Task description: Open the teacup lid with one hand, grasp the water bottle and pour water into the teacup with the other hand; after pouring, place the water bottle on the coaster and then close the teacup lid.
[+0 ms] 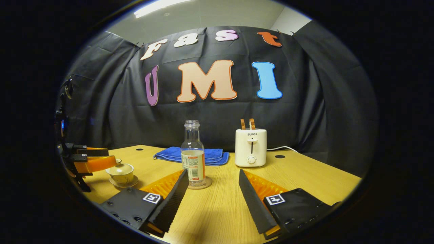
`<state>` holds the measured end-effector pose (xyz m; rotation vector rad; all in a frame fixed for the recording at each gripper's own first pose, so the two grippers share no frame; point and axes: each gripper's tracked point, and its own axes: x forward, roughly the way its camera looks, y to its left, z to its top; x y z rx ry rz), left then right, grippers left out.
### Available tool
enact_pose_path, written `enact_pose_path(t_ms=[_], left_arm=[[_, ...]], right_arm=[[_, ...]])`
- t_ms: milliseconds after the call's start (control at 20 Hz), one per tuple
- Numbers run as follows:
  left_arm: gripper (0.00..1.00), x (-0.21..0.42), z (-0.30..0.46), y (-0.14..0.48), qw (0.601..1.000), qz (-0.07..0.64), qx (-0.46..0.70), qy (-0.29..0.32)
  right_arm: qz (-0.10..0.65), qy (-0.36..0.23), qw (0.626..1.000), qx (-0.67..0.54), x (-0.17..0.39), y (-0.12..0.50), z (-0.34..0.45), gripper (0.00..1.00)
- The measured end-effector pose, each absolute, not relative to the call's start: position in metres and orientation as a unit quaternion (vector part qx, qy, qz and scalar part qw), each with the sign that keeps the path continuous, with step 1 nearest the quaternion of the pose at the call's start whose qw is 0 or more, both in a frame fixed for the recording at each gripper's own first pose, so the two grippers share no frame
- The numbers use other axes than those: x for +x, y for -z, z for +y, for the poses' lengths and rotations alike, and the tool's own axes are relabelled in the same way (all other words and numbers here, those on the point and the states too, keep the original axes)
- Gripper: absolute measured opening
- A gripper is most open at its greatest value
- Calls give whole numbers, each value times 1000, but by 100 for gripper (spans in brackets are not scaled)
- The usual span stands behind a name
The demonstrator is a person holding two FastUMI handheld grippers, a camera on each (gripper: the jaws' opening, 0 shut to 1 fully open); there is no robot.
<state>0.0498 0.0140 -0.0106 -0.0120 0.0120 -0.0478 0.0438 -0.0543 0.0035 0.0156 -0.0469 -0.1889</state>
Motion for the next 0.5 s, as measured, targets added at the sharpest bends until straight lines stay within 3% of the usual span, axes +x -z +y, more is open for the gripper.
enact_pose_path(t_ms=[100, 200, 300, 500], left_arm=[[94, 41, 24, 9, 1000, -2, -4, 10], [94, 33, 32, 9, 1000, -5, -3, -1], [94, 28, 42, 9, 1000, -5, -3, -13], [94, 18, 69, 9, 998, -4, -2, -57]], right_arm=[[-24, 99, 995, 8, 42, -3, -56, 89], [-24, 104, 994, 7, 41, -4, -57, 95], [-24, 109, 994, 7, 39, -5, -58, 92], [-24, 119, 993, 7, 38, -5, -61, 95]])
